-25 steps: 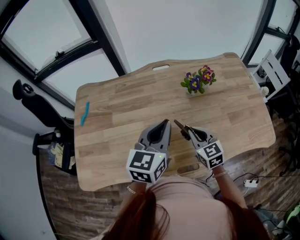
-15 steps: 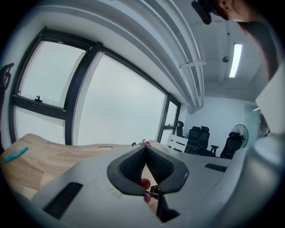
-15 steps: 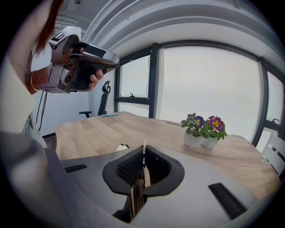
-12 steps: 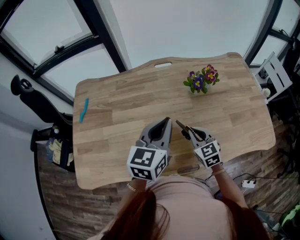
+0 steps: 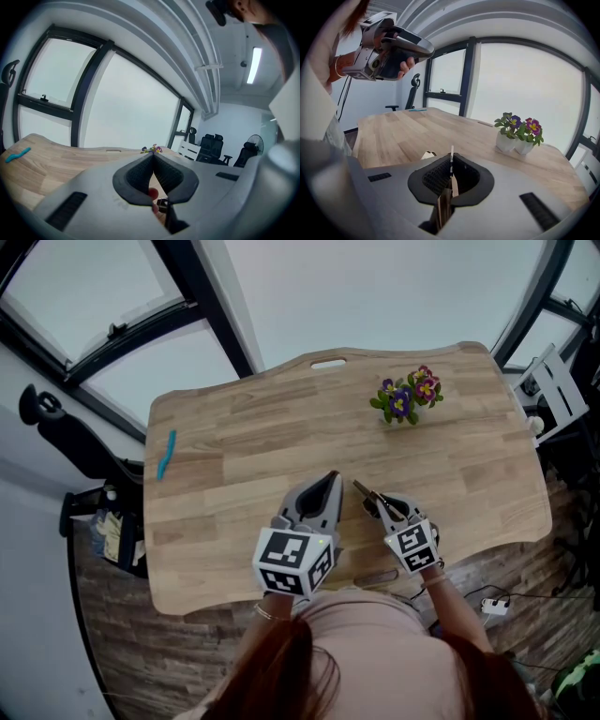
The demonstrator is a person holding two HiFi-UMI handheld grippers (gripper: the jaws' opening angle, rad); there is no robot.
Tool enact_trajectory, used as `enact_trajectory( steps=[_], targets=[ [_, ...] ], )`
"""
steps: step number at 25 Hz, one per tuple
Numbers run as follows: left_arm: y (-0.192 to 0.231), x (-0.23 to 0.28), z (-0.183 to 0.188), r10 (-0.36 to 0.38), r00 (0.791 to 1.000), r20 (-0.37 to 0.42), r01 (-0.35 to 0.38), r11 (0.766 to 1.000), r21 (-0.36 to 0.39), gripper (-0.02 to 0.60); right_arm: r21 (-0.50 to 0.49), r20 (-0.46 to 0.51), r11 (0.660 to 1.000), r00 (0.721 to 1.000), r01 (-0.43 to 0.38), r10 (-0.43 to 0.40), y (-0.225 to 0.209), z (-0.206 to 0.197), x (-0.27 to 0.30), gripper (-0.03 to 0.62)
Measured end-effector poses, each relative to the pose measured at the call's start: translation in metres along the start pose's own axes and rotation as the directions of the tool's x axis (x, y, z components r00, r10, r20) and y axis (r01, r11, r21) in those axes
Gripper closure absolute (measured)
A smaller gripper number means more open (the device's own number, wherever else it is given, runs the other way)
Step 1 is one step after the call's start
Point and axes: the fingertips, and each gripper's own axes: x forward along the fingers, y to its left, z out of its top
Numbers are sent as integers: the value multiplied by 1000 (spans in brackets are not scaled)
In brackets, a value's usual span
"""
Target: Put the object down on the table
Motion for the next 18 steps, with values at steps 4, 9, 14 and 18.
enact_trajectory(
  steps=[4, 9, 14, 18],
  targets=[
    [3, 3, -3, 4, 1000, -5, -4, 1000, -20, 580, -15, -15, 1000, 1000, -2, 2, -2, -5, 5, 592],
    [4, 7, -7, 5, 1000, -16, -5, 999, -44, 580, -30, -22, 1000, 1000, -4, 3, -3, -9, 8, 592],
    [5, 9, -9, 4, 1000, -25, -5, 998, -58, 580, -59, -36, 998, 999, -2, -1, -3, -15, 11, 592],
    [6, 9, -11, 7, 1000, -28, -8, 998, -63, 580, -69, -44, 998, 999, 2, -5, -3, -19, 12, 592]
  ],
)
